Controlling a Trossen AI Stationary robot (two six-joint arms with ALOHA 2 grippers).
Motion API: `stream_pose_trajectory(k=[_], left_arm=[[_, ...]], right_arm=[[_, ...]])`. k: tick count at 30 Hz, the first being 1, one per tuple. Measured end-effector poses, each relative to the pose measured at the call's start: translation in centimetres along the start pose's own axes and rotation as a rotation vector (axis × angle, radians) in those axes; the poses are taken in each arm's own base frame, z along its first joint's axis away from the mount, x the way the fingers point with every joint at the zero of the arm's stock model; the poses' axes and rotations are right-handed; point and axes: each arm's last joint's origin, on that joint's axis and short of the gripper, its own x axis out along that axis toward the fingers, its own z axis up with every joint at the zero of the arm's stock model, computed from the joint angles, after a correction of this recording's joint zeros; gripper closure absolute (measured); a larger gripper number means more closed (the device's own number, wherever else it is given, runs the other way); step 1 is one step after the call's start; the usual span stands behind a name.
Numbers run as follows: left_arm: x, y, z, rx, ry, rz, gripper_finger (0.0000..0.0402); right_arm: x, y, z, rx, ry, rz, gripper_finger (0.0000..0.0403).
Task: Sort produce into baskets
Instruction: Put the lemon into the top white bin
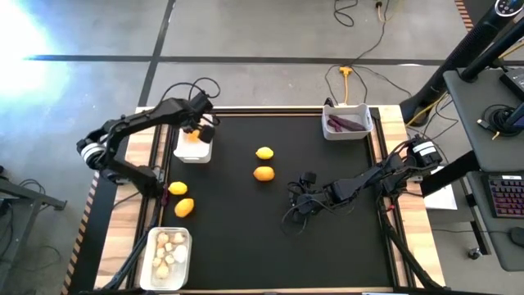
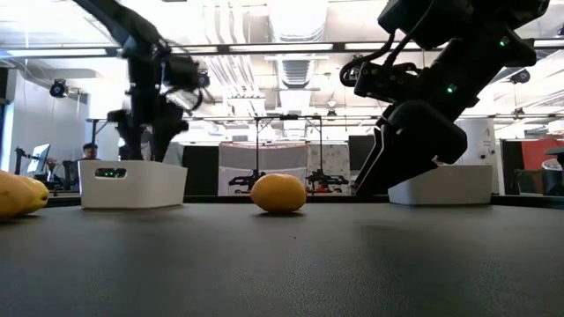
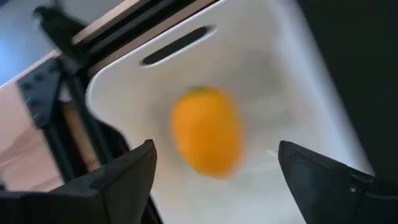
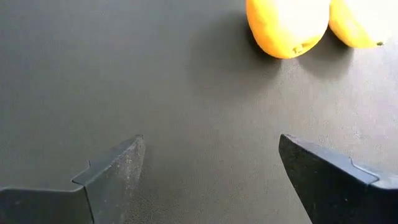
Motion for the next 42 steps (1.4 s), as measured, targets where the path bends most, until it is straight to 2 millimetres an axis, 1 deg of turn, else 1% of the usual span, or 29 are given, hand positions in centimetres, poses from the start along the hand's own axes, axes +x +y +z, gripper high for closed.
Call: stream_pose_trajectory(k=[3,6,8,11,13,15,17,19,22,25,27,29,33,39,42], left_arm=[[-2.8,-1.1,0.4,0.035,-0.072,-0.122,0.008],[-6.0,-2.7,0.6,0.105,-0.207,-0.204,0.008],[-7.6,-4.1,0.5,0.166,-0.318,-0.267,0.008],[-9.3,-7.2,-0.1,0.271,-0.508,-0.387,0.008],[-9.3,-9.6,-0.9,0.344,-0.6,-0.46,0.008],[-8.9,-11.9,-1.7,0.374,-0.681,-0.534,0.008],[-7.9,-13.9,-2.5,0.396,-0.719,-0.581,0.008],[-6.4,-15.6,-3.0,0.406,-0.739,-0.608,0.008],[-3.9,-17.5,-3.0,0.417,-0.746,-0.646,0.008],[-1.7,-19.1,-2.8,0.489,-0.764,-0.679,0.0081],[-0.1,-19.9,-2.9,0.543,-0.752,-0.662,0.0084],[1.0,-20.4,-2.7,0.575,-0.731,-0.636,0.009],[2.7,-20.0,-1.6,0.564,-0.704,-0.621,0.0105],[4.9,-19.6,-0.6,0.548,-0.668,-0.625,0.0136],[5.9,-19.6,-0.6,0.555,-0.655,-0.608,0.015]], right_arm=[[0.0,0.0,0.0,0.001,0.0,0.0,0.0039],[0.1,-0.1,0.0,0.004,-0.001,-0.005,0.0039],[0.1,-0.3,0.1,0.008,0.0,-0.009,0.0039],[0.2,-0.4,0.1,0.012,0.001,-0.015,0.0039],[0.1,-0.5,0.2,0.012,-0.002,-0.02,0.0039],[-0.1,-0.6,0.2,0.009,-0.003,-0.037,0.0039],[-0.6,-0.8,0.3,0.006,0.002,-0.046,0.0039],[-1.1,-1.1,0.3,0.004,0.008,-0.049,0.0039],[-1.7,-1.3,0.7,0.009,-0.005,-0.047,0.0039],[-2.2,-1.4,0.9,0.013,-0.024,-0.041,0.0039],[-2.4,-1.5,1.1,0.03,-0.031,-0.037,0.0039],[-2.5,-1.5,1.2,0.034,-0.039,-0.033,0.0039],[-2.5,-1.5,1.3,0.032,-0.043,-0.024,0.0039],[-2.5,-1.5,1.3,0.035,-0.049,-0.021,0.0039],[-2.5,-1.4,1.5,0.04,-0.059,-0.018,0.0039]])
